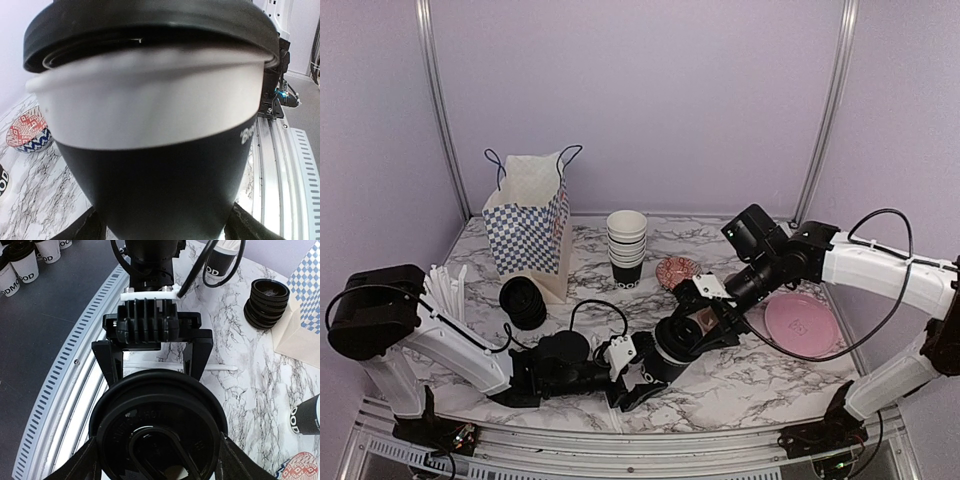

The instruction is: Pack the takeout coffee

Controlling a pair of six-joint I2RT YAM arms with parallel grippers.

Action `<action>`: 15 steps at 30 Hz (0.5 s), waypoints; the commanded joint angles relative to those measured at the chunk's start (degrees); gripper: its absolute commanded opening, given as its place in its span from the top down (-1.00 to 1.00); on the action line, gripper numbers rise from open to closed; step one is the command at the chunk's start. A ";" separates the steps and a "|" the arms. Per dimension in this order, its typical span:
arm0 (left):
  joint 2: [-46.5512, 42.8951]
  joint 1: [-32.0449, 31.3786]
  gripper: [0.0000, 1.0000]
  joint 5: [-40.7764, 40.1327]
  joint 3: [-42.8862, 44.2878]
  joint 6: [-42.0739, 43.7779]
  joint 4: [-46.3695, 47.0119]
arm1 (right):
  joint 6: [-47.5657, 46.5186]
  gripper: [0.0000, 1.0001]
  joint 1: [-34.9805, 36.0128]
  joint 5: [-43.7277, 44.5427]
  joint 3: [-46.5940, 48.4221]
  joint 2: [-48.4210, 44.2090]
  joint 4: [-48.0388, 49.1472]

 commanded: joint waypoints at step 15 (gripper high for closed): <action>11.74 0.46 -0.69 -5.56 -1.39 -1.43 20.72 | 4.94 -0.02 0.36 -0.86 -3.78 3.97 8.23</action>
